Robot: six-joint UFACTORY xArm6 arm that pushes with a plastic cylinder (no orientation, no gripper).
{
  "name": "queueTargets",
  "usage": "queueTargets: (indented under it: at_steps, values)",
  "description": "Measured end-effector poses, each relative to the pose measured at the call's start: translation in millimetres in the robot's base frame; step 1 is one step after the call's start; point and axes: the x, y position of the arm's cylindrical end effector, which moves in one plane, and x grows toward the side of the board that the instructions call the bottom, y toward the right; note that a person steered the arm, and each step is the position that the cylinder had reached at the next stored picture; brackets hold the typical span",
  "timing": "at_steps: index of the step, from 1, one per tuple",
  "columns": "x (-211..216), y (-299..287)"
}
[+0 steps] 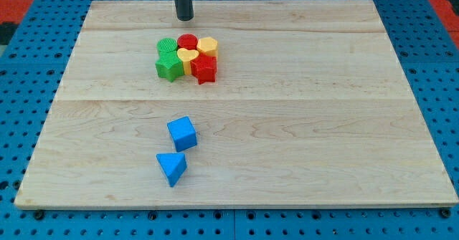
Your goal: Push the green circle diagonal to the red circle
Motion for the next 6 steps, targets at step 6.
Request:
queueTargets:
  at_steps: [6]
  values:
    - [140.3,-47.0]
